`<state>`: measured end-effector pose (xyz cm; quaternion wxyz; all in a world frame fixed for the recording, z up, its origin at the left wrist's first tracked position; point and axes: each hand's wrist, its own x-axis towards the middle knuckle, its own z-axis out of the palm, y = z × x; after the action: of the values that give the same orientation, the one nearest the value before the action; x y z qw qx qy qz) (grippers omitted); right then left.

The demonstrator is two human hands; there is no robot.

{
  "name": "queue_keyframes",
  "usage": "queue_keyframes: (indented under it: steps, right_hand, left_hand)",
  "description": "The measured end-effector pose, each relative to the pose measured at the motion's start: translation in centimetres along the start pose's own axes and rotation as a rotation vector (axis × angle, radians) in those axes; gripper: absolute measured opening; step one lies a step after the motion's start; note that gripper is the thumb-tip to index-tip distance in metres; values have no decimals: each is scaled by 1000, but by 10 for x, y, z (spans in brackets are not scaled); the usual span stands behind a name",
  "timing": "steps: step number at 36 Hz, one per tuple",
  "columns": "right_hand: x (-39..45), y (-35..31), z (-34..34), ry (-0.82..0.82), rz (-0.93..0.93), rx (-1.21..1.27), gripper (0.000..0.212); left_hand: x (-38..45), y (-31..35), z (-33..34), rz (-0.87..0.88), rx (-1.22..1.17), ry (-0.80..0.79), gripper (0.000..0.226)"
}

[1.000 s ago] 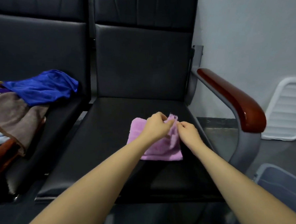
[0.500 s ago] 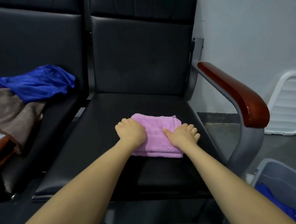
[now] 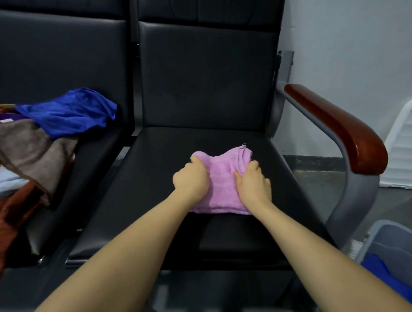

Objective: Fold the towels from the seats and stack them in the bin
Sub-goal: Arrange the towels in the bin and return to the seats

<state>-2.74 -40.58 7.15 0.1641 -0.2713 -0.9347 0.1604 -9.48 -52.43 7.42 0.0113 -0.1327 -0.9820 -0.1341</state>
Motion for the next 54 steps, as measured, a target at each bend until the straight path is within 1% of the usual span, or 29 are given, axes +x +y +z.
queue_keyframes:
  steps: [1,3,8,12,14,15,18,23,26,29,33,35,38,39,43,47,49,50,51,53,54]
  right_hand:
    - [-1,0,-2,-18,10,51,39]
    - [-3,1,-8,0,14,95,38]
    - [-3,5,-37,155,-31,105,40]
    - [0,18,-78,245,-11,101,46]
    - [1,27,-98,291,9,91,45]
    - [-1,39,-118,334,27,71,44]
    - [-5,58,-146,405,49,46,43]
    - [-20,112,-192,487,157,-5,42]
    - [-35,155,-214,535,234,-35,42]
    - [-50,203,-228,559,307,-45,41]
    - [-74,268,-231,537,428,-74,40]
    - [-85,305,-227,511,491,-87,40]
    - [-97,347,-217,476,566,-87,39]
    - [-102,371,-211,459,607,-87,39]
    - [-115,431,-185,405,703,-35,36]
    - [-133,494,-148,288,840,5,42]
    - [-143,520,-132,256,906,-7,45]
    - [-149,534,-124,250,928,-6,45]
    - [-153,548,-116,253,944,11,45]
    - [-164,568,-100,235,951,41,42]
    - [-170,579,-92,211,964,53,41]
  left_hand:
    - [-2,1,-1,16,11,24,47]
    - [-5,5,-6,48,15,79,44]
    - [-10,24,-32,152,-26,235,46]
    - [-15,57,-56,246,-79,320,45]
    - [-19,75,-66,305,-98,352,44]
    - [-23,96,-73,358,-119,371,44]
    - [-32,129,-83,441,-116,386,46]
    - [-59,197,-86,622,-158,357,43]
    - [-78,245,-78,729,-199,319,41]
    - [-99,292,-59,844,-239,243,40]
    - [-129,347,-13,922,-235,101,44]
    - [-144,375,15,957,-212,57,41]
    - [-159,401,52,980,-180,-5,40]
    - [-167,416,73,973,-166,-49,39]
    - [-188,444,131,928,-214,-172,34]
    - [-216,465,187,948,-248,-420,42]
    - [-224,471,211,950,-190,-495,38]
    - [-229,476,224,945,-171,-544,39]
    - [-234,481,240,924,-150,-581,44]
    - [-242,487,264,944,-93,-643,40]
    - [-247,491,277,940,-63,-662,42]
